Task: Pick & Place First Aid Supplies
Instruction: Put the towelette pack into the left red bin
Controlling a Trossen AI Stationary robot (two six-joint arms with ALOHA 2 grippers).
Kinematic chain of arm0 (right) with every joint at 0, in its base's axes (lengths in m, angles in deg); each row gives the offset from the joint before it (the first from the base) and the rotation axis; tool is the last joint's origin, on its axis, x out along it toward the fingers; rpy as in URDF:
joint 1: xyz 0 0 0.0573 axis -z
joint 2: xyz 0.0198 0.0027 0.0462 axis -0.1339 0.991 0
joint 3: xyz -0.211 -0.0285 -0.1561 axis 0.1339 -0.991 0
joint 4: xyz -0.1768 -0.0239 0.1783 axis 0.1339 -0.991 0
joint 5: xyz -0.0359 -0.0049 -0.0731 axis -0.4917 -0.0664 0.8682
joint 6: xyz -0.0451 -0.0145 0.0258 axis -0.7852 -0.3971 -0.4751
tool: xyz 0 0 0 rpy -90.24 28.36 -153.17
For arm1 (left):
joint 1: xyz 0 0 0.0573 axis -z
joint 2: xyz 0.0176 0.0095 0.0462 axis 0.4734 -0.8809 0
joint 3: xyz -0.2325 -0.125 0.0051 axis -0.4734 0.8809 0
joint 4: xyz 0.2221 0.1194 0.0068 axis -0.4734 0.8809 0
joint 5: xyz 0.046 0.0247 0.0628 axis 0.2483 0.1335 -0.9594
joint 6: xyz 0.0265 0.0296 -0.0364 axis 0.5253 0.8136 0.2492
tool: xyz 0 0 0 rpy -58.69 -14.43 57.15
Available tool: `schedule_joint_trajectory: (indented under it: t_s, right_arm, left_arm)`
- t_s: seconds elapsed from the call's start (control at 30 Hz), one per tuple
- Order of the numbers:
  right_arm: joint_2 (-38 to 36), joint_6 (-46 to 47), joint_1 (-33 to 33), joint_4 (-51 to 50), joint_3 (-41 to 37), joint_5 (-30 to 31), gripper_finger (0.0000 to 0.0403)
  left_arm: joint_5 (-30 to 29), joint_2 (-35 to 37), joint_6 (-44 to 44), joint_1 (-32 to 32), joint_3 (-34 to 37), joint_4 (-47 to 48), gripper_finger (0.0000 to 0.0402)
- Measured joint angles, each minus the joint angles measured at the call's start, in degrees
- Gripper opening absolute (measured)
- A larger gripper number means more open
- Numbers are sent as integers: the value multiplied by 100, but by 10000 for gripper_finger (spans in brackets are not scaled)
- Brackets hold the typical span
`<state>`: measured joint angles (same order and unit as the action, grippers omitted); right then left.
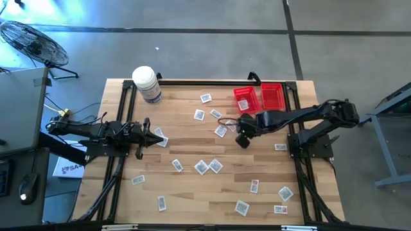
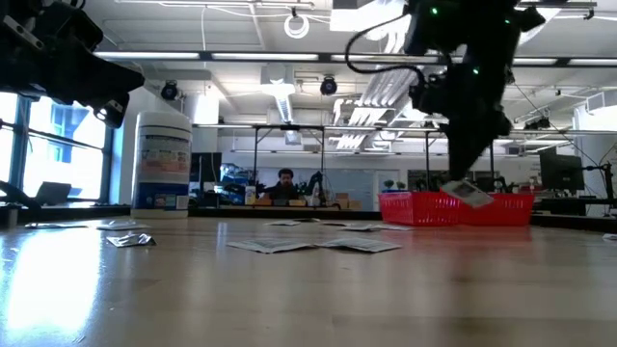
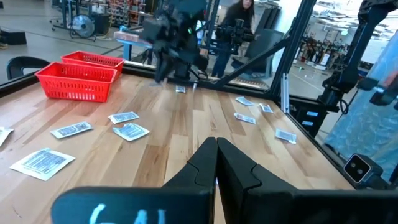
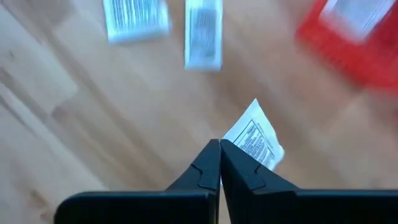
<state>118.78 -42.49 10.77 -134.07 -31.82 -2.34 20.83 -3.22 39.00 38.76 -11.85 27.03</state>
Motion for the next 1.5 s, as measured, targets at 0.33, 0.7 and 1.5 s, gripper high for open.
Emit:
schedule_joint_trajectory:
  t_s: [0.33, 0.7, 1.5]
  right_arm:
    - [0, -1946, 1383, 920, 778, 1265, 1]
    - [522, -2640, 2739, 2325, -319, 174, 6]
    - [446, -2746, 1830, 2543, 198, -59, 99]
  left_arm:
    - [0, 0, 0, 0, 0, 0, 1]
    - [2, -1, 0, 0, 0, -1, 1]
    - [2, 0, 0, 0, 0, 0, 1]
